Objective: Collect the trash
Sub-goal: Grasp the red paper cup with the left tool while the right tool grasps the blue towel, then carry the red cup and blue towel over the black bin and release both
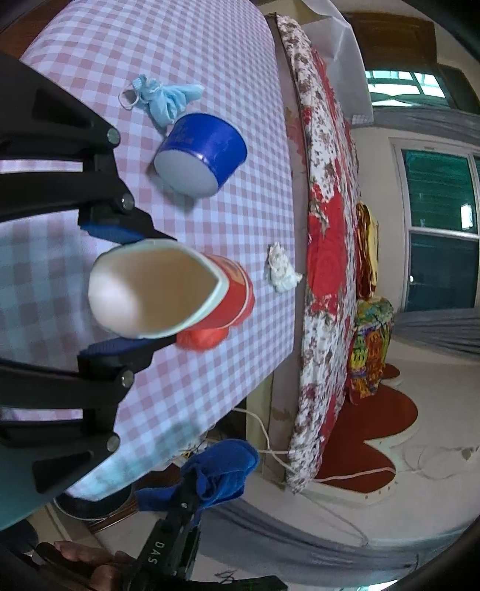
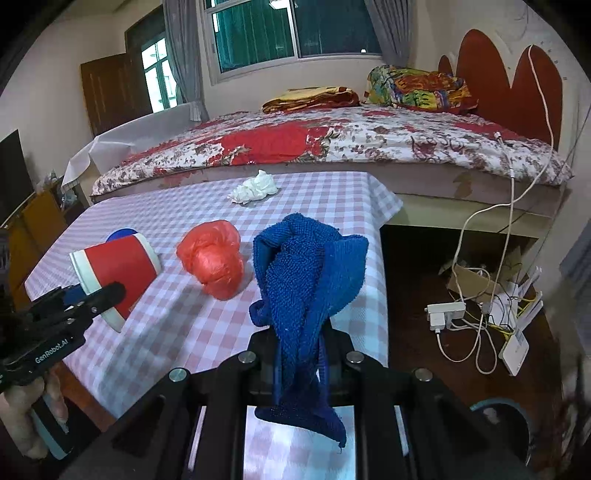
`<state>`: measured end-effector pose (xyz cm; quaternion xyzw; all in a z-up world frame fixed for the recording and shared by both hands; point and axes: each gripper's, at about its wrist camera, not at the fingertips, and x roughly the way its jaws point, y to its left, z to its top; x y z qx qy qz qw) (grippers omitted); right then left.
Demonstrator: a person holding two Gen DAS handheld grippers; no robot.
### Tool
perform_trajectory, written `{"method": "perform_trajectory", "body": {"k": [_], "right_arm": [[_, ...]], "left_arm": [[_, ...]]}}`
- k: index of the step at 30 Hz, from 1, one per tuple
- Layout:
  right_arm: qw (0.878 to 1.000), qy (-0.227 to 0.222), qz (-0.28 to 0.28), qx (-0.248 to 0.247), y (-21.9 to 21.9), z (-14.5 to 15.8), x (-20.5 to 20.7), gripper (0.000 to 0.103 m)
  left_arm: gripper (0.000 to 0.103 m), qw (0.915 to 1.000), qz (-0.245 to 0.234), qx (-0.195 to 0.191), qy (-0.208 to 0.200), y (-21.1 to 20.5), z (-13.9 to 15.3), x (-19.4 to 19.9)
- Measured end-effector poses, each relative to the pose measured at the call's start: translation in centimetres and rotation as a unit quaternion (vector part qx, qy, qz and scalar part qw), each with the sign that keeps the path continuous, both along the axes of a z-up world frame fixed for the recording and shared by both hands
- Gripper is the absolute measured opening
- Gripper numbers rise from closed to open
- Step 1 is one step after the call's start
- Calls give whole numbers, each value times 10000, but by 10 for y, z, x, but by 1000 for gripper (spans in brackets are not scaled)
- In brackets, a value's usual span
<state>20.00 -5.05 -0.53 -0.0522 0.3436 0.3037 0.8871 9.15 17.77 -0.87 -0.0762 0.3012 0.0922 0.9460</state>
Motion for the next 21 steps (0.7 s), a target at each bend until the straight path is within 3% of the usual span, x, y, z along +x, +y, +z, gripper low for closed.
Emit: {"method": "perform_trajectory", "body": {"k": [21], "right_arm": [[9966,-118,-809,68,-110,10,-52,16]], "left_arm": [[44,9935,-1135,32,-33,-97,8,2]]}}
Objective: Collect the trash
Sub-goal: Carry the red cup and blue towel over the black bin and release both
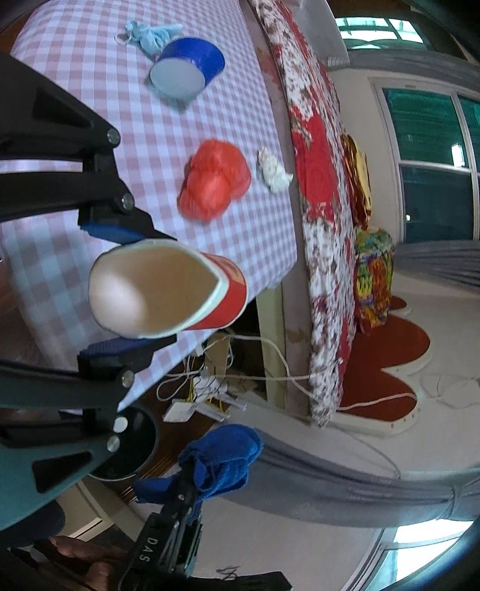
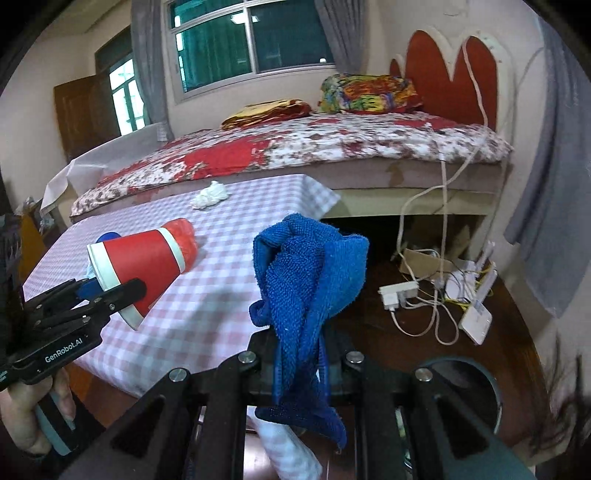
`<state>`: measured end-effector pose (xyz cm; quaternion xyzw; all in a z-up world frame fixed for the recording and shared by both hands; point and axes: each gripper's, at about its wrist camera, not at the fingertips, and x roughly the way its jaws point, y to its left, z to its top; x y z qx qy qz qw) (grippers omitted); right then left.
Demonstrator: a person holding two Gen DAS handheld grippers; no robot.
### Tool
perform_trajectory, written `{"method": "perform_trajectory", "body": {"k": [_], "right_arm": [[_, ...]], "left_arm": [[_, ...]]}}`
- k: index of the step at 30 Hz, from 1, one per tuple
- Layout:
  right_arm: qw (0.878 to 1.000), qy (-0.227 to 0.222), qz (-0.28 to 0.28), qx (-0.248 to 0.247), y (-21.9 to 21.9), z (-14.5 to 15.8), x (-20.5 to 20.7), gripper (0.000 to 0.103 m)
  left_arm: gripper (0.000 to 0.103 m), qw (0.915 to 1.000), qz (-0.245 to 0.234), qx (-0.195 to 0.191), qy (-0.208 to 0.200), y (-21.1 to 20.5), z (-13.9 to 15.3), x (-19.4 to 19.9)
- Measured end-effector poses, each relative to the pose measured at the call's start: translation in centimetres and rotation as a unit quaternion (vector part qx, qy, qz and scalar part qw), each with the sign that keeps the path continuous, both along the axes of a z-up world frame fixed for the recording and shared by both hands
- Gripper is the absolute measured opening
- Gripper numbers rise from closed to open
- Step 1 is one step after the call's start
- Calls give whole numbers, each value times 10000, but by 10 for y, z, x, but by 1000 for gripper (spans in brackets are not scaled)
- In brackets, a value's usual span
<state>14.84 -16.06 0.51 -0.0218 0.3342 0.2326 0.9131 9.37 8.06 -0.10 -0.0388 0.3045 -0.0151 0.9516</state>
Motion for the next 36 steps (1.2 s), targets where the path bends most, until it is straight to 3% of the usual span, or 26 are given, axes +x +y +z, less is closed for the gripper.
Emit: {"method": "perform_trajectory", "body": {"k": [19,28,36], "right_arm": [[9950,150,-989,-36,-110,-17,-7,16],[9862,517,-1548,-275,-176,-51,-14,16],[9789,912,-1800,-336,-212,-89,-15,16]], "left_arm": [[44,9931,-1143,135,215,-104,-13,22],[44,9777,-2004,267,565,-170,-40,34],[45,9648,-2435,415,904,-203,-62,43]]}}
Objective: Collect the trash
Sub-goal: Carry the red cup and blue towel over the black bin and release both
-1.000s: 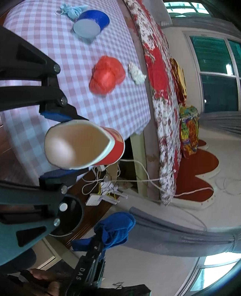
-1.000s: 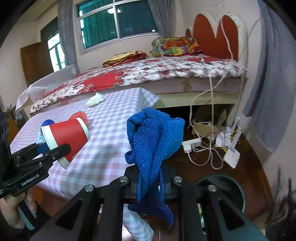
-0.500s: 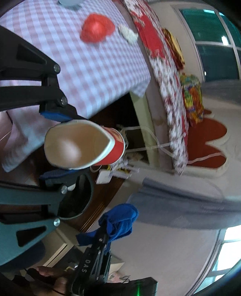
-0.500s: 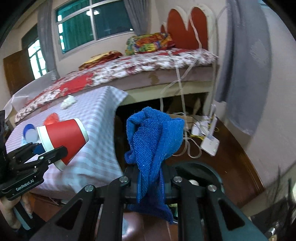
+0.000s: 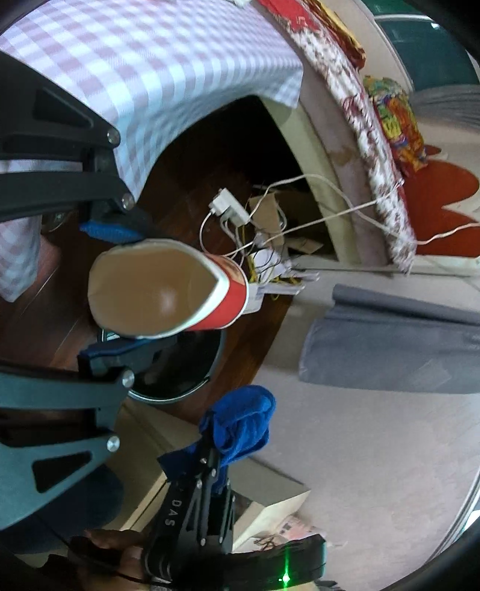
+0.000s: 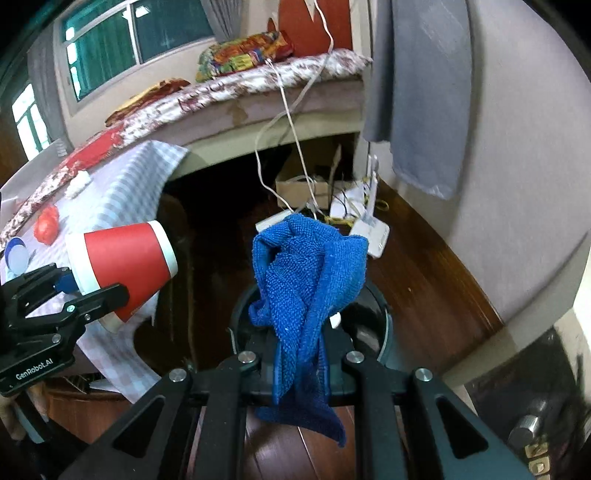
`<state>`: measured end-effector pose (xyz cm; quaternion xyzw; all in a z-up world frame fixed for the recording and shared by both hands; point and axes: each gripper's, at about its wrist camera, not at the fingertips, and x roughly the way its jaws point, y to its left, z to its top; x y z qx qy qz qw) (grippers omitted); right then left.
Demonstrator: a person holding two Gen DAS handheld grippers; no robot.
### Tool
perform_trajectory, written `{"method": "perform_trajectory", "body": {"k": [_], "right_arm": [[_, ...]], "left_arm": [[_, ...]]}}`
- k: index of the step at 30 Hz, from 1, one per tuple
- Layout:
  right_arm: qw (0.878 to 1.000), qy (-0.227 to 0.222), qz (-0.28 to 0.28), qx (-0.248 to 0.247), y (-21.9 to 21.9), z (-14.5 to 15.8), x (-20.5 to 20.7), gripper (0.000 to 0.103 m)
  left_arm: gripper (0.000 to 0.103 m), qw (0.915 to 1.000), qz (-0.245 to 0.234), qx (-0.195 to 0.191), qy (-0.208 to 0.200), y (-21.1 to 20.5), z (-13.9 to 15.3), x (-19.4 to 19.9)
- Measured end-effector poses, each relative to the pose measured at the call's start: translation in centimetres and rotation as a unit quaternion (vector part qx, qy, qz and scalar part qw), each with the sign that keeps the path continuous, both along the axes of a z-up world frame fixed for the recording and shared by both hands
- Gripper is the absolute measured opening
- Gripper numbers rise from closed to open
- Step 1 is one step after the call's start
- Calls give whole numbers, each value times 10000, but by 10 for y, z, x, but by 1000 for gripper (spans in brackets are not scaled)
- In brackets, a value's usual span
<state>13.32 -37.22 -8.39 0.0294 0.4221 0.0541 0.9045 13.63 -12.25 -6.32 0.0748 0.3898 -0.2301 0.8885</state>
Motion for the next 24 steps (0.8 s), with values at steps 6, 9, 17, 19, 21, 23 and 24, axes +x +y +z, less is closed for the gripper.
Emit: {"method": "perform_trajectory", "body": {"k": [6,9,17,19,21,23,24], "right_arm": [[9995,299,60,-7,-10,-31,7,16],[9988,470,129,-52,-12,-48,12,16],[9961,823,286,-110,-15,-80,26,17],[9948,921,368,-232,-13,-86,33,17],[9932,993,478,-378,-9,-90,39,17],[9913,1069,607,-480,-4,-95,47,17],[9902,1121,661,-503,-3,-98,50,18]], "left_arm": [[45,9992,-226,98,309,-18,-22,13],[45,9981,-282,106,536,-26,-37,20],[46,9950,-333,129,928,-41,-63,35],[48,9946,-324,93,978,-42,-66,41],[49,9926,-284,-26,1176,-44,-73,51],[53,9912,-322,-40,1281,-47,-80,56],[63,9888,-387,-134,1433,-49,-85,60]]}}
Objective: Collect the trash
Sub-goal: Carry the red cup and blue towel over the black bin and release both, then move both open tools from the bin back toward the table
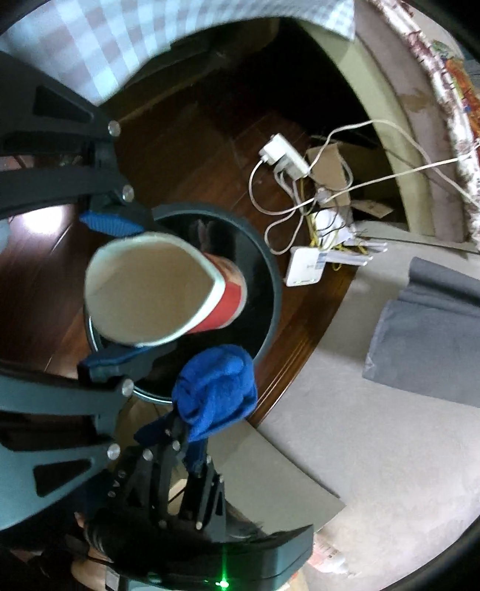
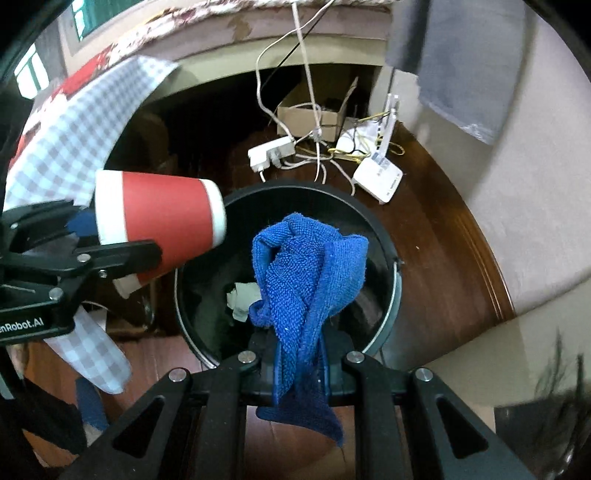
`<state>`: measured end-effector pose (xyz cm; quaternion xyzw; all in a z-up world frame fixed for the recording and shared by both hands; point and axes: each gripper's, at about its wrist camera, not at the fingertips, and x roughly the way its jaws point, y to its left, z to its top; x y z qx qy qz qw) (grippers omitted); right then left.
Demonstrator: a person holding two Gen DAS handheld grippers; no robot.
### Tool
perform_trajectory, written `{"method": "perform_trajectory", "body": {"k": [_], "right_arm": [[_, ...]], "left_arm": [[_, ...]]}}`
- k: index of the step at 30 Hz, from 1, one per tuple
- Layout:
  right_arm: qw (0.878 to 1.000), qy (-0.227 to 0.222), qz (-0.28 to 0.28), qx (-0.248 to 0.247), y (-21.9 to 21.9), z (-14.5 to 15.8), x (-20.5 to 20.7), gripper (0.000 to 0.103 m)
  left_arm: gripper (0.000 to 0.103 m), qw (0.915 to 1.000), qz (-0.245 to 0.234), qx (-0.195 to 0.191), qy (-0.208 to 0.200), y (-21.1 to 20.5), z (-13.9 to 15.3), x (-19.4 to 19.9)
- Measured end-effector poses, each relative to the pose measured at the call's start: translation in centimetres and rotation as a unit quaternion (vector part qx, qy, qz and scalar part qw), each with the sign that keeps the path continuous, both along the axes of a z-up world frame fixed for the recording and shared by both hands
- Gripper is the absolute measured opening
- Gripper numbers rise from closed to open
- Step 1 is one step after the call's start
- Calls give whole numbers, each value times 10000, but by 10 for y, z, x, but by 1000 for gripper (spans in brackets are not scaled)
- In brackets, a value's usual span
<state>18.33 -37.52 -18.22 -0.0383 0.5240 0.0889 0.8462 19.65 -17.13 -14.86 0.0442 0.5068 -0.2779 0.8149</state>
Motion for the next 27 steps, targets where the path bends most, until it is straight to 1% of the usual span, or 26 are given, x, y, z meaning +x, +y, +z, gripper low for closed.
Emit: {"method": "perform_trajectory", "body": {"k": [1,2,3,4,5,6,9,11,17,23,27], "right_arm": [[9999,97,78,-13,2,-5,4,18],[9996,213,169,-91,4,-12,9,25],[9991,281,227,-211,5,-18,12,54],[9977,323,247,-534,8,-28,15,73],[9963,257,209,-793,8,-32,15,96],[9949,183,168,-976,6,-36,14,97],[9947,414,2,-942,-6,-42,11,100],[9953,217,-31,-939,-11,-36,4,103],[9955,-86,-225,-919,-22,-16,-7,103],[9951,-369,-324,-852,-19,8,-5,103],[9948,-547,-365,-778,-16,28,-7,103]], "left_arm": [[72,9999,-43,-49,114,0,-4,2],[75,9999,-7,6,166,-1,-8,5],[81,9996,148,227,126,-1,-11,7],[86,9992,226,322,116,1,-12,7],[92,9987,322,374,101,4,-12,7],[103,9977,481,477,32,8,-10,6],[102,9965,614,562,-113,16,-7,1],[102,9955,676,644,-177,19,-6,-2],[102,9937,738,729,-418,23,5,-10],[102,9909,799,753,-781,24,27,-12],[102,9884,933,699,-968,33,45,-14]]}}
